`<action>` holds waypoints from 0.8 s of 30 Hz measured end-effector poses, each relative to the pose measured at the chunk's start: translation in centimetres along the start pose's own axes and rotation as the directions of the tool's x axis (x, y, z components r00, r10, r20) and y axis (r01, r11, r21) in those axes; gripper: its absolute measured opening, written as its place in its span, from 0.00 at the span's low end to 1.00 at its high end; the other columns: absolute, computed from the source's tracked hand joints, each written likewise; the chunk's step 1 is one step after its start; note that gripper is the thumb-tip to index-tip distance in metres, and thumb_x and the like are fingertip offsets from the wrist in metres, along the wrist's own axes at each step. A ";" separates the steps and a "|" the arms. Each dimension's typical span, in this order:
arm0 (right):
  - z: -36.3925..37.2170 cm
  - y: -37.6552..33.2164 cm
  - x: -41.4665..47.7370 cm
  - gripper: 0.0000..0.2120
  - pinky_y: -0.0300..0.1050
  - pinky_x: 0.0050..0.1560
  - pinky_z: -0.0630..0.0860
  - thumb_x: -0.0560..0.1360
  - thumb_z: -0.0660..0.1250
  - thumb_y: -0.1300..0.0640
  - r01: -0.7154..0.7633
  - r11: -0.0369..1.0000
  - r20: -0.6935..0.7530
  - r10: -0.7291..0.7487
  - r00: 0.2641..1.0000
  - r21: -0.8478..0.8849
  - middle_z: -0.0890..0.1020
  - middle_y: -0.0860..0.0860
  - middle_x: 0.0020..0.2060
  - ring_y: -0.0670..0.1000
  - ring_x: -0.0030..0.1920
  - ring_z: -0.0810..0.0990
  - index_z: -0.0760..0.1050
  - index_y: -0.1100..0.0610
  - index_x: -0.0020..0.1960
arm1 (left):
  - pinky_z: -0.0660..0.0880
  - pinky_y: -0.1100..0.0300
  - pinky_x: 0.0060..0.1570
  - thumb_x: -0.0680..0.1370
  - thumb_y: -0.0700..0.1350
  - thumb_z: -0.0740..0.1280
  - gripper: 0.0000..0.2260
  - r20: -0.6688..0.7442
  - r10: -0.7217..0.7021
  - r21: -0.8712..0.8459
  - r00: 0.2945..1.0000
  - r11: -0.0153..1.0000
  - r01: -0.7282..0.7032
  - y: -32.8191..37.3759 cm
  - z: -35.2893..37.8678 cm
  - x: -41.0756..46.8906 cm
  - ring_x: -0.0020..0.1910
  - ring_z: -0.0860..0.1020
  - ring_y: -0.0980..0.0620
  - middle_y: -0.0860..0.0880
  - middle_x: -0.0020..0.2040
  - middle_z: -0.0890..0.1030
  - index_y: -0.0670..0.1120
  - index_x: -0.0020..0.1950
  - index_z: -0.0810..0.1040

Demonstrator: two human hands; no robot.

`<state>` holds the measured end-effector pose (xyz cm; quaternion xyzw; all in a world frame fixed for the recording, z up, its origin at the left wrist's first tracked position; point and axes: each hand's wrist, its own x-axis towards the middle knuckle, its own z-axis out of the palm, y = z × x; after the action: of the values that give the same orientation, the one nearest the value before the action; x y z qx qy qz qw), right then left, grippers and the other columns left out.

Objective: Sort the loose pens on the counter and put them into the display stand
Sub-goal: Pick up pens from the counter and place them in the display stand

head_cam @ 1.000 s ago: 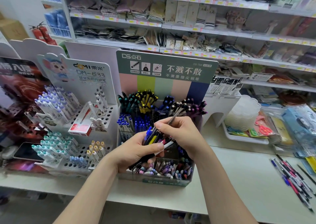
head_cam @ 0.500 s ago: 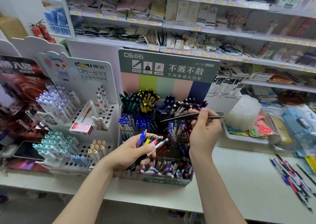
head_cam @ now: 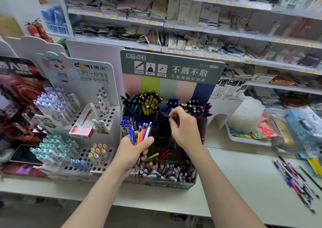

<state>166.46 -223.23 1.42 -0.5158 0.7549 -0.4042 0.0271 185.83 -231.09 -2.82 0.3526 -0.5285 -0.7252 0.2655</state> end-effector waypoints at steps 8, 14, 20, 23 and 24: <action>-1.0 -0.1 0.3 0.04 0.49 0.39 0.74 0.87 0.63 0.57 0.023 1.000 0.078 -0.024 0.997 0.016 0.79 0.46 0.38 0.46 0.35 0.76 0.74 0.50 0.60 | 0.71 0.57 0.28 0.83 0.40 0.71 0.05 -0.005 0.025 0.016 1.000 1.000 -0.025 -0.2 1.7 0.4 0.31 0.73 0.49 0.47 0.32 0.74 0.39 0.54 0.79; -0.7 0.6 -1.4 0.04 0.58 0.37 0.77 0.89 0.55 0.53 -0.003 0.993 -0.004 0.003 1.000 0.121 0.82 0.51 0.40 0.54 0.35 0.80 0.69 0.48 0.60 | 0.71 0.58 0.28 0.84 0.42 0.70 0.08 0.007 -0.004 -0.002 1.000 1.000 0.004 0.0 1.9 1.3 0.31 0.72 0.50 0.43 0.33 0.74 0.41 0.61 0.83; 0.6 2.2 -1.1 0.05 0.51 0.50 0.78 0.79 0.72 0.57 0.071 0.977 -0.001 -0.073 0.997 -0.200 0.83 0.47 0.46 0.50 0.47 0.79 0.87 0.52 0.52 | 0.71 0.57 0.29 0.83 0.43 0.71 0.08 -0.026 0.024 -0.026 0.999 0.999 -0.024 0.4 1.8 1.1 0.31 0.73 0.50 0.39 0.41 0.79 0.43 0.60 0.85; 1.0 1.8 -1.8 0.09 0.53 0.50 0.74 0.80 0.70 0.52 0.057 0.921 -0.014 -0.068 0.998 -0.385 0.84 0.46 0.51 0.54 0.54 0.78 0.86 0.50 0.58 | 0.71 0.57 0.28 0.83 0.44 0.72 0.13 -0.041 0.023 0.002 0.999 1.000 -0.023 0.9 1.9 1.0 0.30 0.72 0.50 0.44 0.33 0.74 0.34 0.59 0.80; 1.0 1.4 -2.1 0.11 0.53 0.51 0.74 0.81 0.68 0.53 0.058 0.919 -0.043 -0.081 0.996 -0.389 0.83 0.46 0.53 0.53 0.55 0.78 0.84 0.50 0.62 | 0.70 0.58 0.28 0.83 0.44 0.72 0.14 -0.032 0.020 0.012 0.999 1.000 -0.019 1.1 1.9 0.9 0.30 0.72 0.50 0.45 0.32 0.74 0.33 0.59 0.79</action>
<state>166.84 -221.89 -0.92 -0.5255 0.8015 -0.2625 -0.1120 183.84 -231.01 -1.57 0.3604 -0.5319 -0.7138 0.2788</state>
